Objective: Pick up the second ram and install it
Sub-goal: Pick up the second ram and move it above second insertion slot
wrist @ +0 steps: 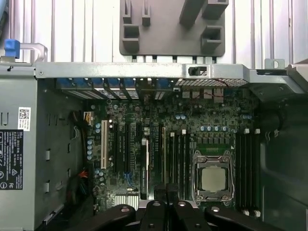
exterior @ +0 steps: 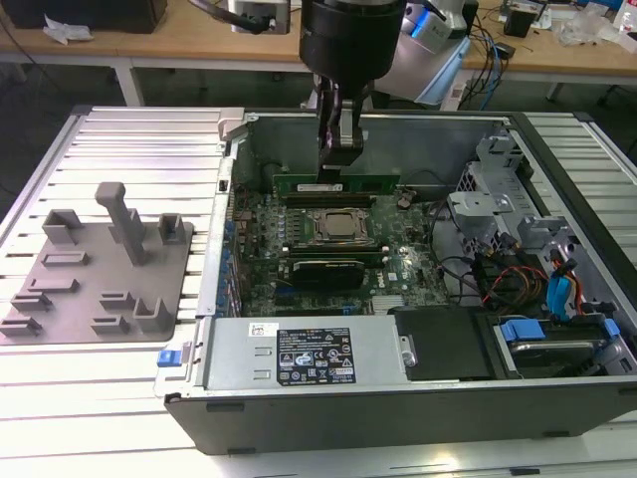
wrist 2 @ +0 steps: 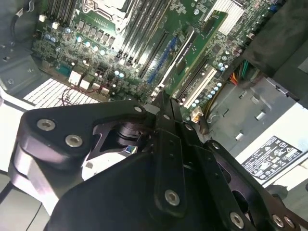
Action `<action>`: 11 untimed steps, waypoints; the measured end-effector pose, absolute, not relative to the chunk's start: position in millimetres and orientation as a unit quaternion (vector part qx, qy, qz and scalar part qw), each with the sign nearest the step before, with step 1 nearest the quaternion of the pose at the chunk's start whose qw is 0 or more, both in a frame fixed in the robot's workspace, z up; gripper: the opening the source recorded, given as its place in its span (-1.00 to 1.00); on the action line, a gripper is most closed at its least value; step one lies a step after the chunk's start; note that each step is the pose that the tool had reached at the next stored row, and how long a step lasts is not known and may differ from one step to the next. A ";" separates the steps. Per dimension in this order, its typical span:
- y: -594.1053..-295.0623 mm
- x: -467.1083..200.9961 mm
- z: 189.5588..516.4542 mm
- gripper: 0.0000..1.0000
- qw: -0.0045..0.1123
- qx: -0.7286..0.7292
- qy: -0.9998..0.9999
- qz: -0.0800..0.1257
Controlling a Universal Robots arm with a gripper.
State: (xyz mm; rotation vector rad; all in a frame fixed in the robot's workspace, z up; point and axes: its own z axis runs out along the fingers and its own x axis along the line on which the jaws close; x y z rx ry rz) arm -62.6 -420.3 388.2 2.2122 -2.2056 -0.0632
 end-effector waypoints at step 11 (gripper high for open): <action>-407.8 -61.7 372.6 -0.82 0.011 0.708 -0.706 -0.018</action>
